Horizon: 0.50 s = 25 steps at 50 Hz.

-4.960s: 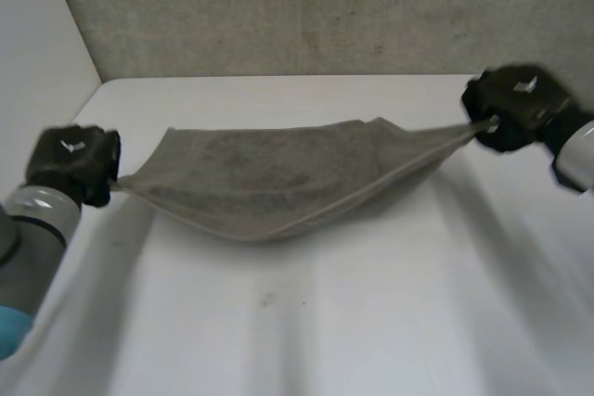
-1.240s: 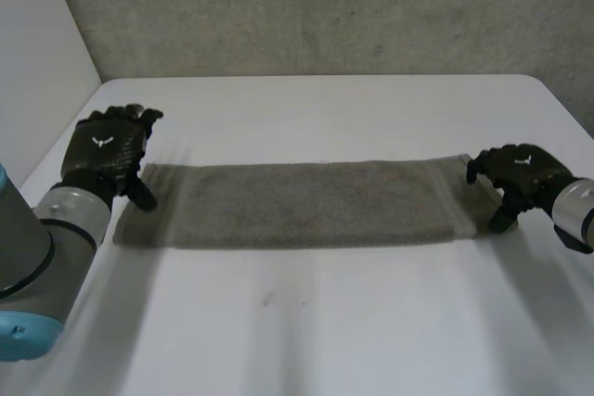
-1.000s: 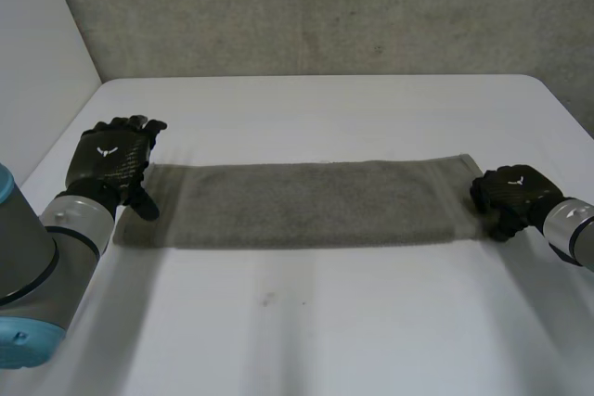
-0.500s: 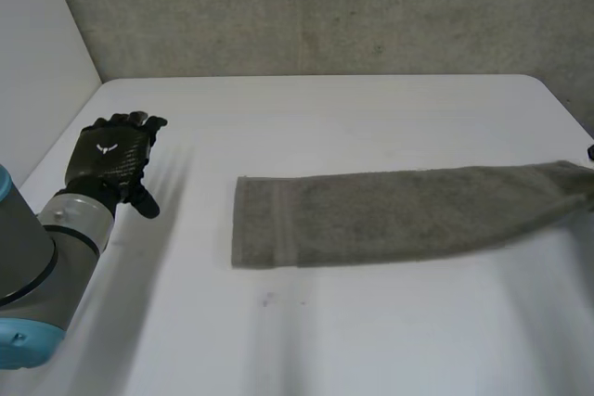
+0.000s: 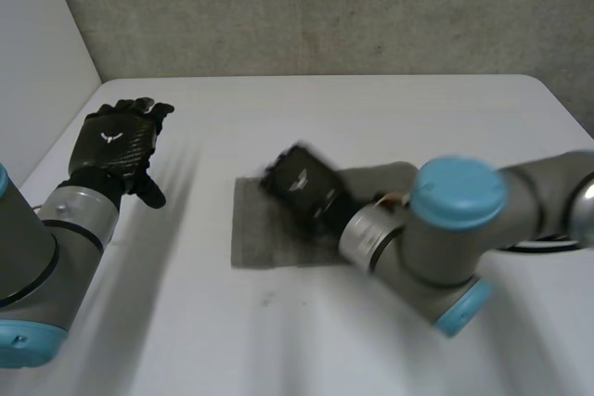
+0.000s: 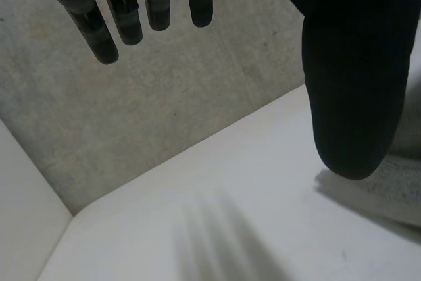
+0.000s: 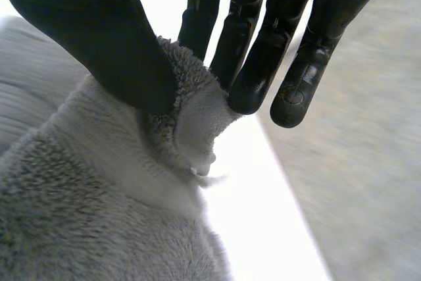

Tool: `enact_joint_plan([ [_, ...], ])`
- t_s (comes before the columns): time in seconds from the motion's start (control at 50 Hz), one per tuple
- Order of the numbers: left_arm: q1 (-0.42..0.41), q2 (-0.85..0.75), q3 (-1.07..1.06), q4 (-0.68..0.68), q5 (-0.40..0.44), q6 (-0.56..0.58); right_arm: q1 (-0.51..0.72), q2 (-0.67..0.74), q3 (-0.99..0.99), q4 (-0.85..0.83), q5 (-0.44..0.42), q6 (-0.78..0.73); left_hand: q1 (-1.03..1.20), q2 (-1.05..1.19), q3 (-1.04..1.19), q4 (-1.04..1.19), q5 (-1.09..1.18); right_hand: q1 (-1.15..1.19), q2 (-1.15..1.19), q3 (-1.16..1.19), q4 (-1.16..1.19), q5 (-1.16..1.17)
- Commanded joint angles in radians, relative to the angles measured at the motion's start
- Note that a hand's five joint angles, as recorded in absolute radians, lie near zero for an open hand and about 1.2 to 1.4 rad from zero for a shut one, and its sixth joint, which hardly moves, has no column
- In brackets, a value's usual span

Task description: Fold the towel.

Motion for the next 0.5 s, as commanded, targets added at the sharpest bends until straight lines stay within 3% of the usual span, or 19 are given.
enact_joint_plan([
  [0.02, -0.05, -0.02, 0.035, 0.008, 0.002, 0.001, 0.044, 0.069, 0.015, 0.009, -0.036, -0.001, -0.004, 0.009, 0.006, 0.006, -0.029, -0.255, -0.379, -0.403, -0.405, -0.31],
  [0.04, -0.067, -0.035, 0.054, 0.008, 0.002, 0.001, 0.041, 0.057, 0.023, 0.009, -0.028, 0.004, -0.004, 0.009, 0.006, 0.006, -0.029, -0.873, -0.997, -1.021, -1.023, -0.928],
  [0.12, -0.111, -0.081, 0.106, 0.011, 0.002, 0.0, 0.016, 0.011, 0.034, 0.023, -0.007, 0.042, -0.004, 0.009, 0.006, 0.006, -0.029, -0.873, -0.997, -1.021, -1.023, -0.928],
  [0.16, -0.133, -0.109, 0.138, 0.011, 0.002, 0.001, -0.086, -0.061, 0.058, 0.062, 0.015, 0.155, -0.004, 0.009, 0.006, 0.006, -0.029, -0.873, -0.997, -1.021, -1.023, -0.928],
  [0.32, -0.274, -0.326, 0.331, 0.013, -0.001, -0.051, -0.285, -0.211, 0.144, 0.211, 0.004, 0.465, -0.004, 0.009, 0.006, 0.006, -0.029, -0.873, -0.997, -1.021, -1.023, -0.928],
  [0.44, -0.294, -0.439, 0.377, 0.008, -0.013, -0.065, -0.389, -0.22, 0.229, 0.242, 0.001, 0.424, -0.004, 0.009, 0.006, 0.006, -0.029, -0.873, -0.997, -1.021, -1.023, -0.928],
  [0.5, -0.297, -0.485, 0.373, 0.005, -0.047, -0.061, -0.439, -0.222, 0.282, 0.25, 0.002, 0.334, -0.004, 0.009, 0.006, 0.006, -0.029, -0.873, -0.997, -1.021, -1.023, -0.928],
])
